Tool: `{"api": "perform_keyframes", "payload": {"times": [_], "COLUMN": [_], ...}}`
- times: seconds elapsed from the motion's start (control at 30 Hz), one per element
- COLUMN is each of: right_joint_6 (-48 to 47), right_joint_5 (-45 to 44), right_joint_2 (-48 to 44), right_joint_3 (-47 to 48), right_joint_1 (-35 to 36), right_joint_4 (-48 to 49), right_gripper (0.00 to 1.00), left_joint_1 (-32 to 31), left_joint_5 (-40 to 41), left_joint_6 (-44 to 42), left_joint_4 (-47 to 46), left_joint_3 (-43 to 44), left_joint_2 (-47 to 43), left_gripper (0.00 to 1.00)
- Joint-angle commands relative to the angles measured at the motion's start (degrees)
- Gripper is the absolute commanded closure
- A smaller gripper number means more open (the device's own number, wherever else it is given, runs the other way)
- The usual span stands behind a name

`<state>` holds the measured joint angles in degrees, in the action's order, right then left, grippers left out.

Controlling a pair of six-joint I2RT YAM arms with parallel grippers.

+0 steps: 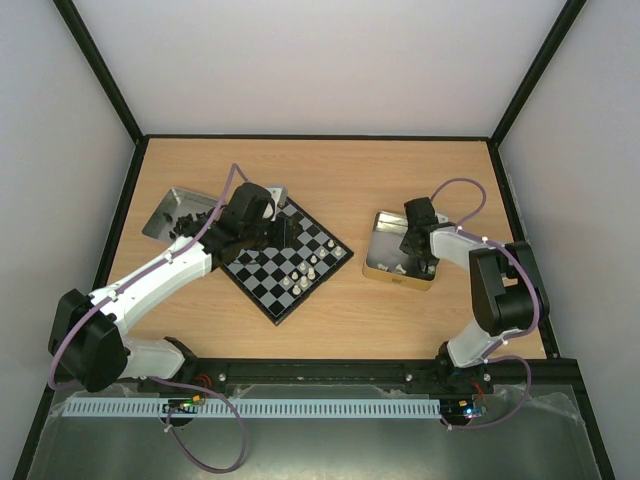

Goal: Set up the chess pieces on the board
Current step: Pick up the chess piece from the storage box.

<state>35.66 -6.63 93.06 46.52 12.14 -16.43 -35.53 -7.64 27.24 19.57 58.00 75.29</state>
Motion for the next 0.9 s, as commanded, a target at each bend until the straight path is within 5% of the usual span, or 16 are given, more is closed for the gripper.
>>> {"api": "perform_keyframes", "payload": {"times": [0.0, 0.3, 0.87], "right_joint_6": [-3.2, -7.5, -3.7], "right_joint_5": [-2.1, -3.7, -1.5], "right_joint_2": [2.0, 3.1, 4.0], "right_joint_3": [1.5, 4.4, 4.1], "right_joint_1": [0.3, 0.3, 0.3], "right_joint_4": [1.6, 0.5, 3.0], "right_gripper": [0.66, 0.58, 0.84], "left_joint_1": [0.4, 0.3, 0.4], "left_joint_5": [-0.6, -1.1, -1.9], "left_joint_6": [0.1, 0.5, 1.2], "left_joint_4": [-0.7, -0.9, -1.5], "left_joint_3": [0.1, 0.3, -0.6], "left_joint_2": [-0.5, -0.2, -0.7], "left_gripper": [0.47, 0.47, 0.47]}}
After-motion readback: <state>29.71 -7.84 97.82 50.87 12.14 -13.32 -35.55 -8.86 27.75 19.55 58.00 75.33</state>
